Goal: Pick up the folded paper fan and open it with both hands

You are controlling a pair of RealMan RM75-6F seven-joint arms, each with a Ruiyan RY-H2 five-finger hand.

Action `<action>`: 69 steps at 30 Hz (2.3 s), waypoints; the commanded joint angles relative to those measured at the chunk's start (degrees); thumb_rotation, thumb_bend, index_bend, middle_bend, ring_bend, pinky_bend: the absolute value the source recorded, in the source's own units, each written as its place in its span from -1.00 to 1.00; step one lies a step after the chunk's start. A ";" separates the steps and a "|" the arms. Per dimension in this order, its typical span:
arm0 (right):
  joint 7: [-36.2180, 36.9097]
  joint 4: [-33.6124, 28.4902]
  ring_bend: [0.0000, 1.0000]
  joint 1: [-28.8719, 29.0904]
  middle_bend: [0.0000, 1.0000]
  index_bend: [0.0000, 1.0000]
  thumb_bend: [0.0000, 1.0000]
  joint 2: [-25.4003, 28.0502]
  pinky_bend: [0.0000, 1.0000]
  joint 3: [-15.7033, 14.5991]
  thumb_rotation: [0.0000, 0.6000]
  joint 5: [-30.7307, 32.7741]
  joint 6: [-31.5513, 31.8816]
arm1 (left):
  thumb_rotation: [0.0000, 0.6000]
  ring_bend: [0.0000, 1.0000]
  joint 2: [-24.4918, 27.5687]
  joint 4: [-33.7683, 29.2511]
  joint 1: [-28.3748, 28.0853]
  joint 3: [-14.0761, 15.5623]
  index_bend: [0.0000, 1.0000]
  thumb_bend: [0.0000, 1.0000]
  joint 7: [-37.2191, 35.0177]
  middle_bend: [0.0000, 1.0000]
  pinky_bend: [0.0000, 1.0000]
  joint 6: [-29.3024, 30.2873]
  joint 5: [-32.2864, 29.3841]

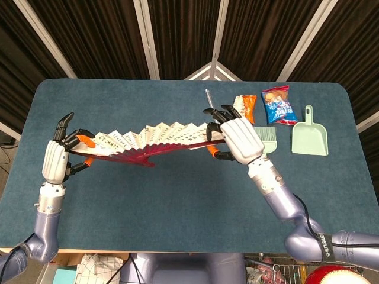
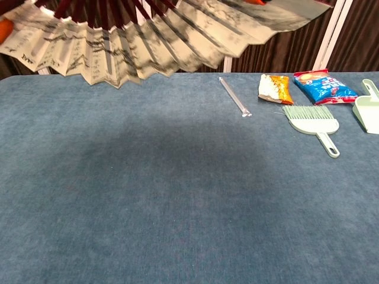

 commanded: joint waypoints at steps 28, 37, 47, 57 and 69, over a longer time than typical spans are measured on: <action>8.78 14.95 -0.46 -4.59 -0.56 0.84 -0.09 -5.11 -0.72 -1.44 1.00 -6.40 -3.95 | 1.00 -0.91 -5.98 11.93 -5.39 1.05 0.55 0.09 6.07 -0.18 -0.87 7.53 2.48; 1.39 13.40 -0.77 -3.54 -0.77 -0.34 -0.31 -0.13 -0.90 -6.54 1.00 -2.41 -15.25 | 1.00 -0.96 -6.54 12.13 -5.52 2.86 0.05 -0.17 5.25 -0.39 -0.90 7.46 2.15; -7.49 7.28 -0.82 -3.77 -0.85 -0.93 -0.63 5.17 -0.95 -9.64 1.00 1.71 -16.55 | 1.00 -1.00 -1.44 4.88 -5.18 4.39 -0.65 -0.31 3.81 -0.98 -1.00 10.80 5.14; 0.70 7.70 -0.82 -9.48 -0.85 -0.97 -0.63 6.78 -0.95 -9.71 1.00 -5.39 -11.58 | 1.00 -1.00 5.08 -6.38 -2.73 5.52 -0.68 -0.33 2.47 -1.00 -1.00 13.13 6.14; 8.48 12.18 -0.82 -11.94 -0.85 -0.97 -0.63 5.73 -0.95 -7.26 1.00 -10.23 -8.73 | 1.00 -0.84 3.81 -5.56 -4.35 1.24 0.63 -0.26 9.43 -0.12 -0.75 12.00 3.33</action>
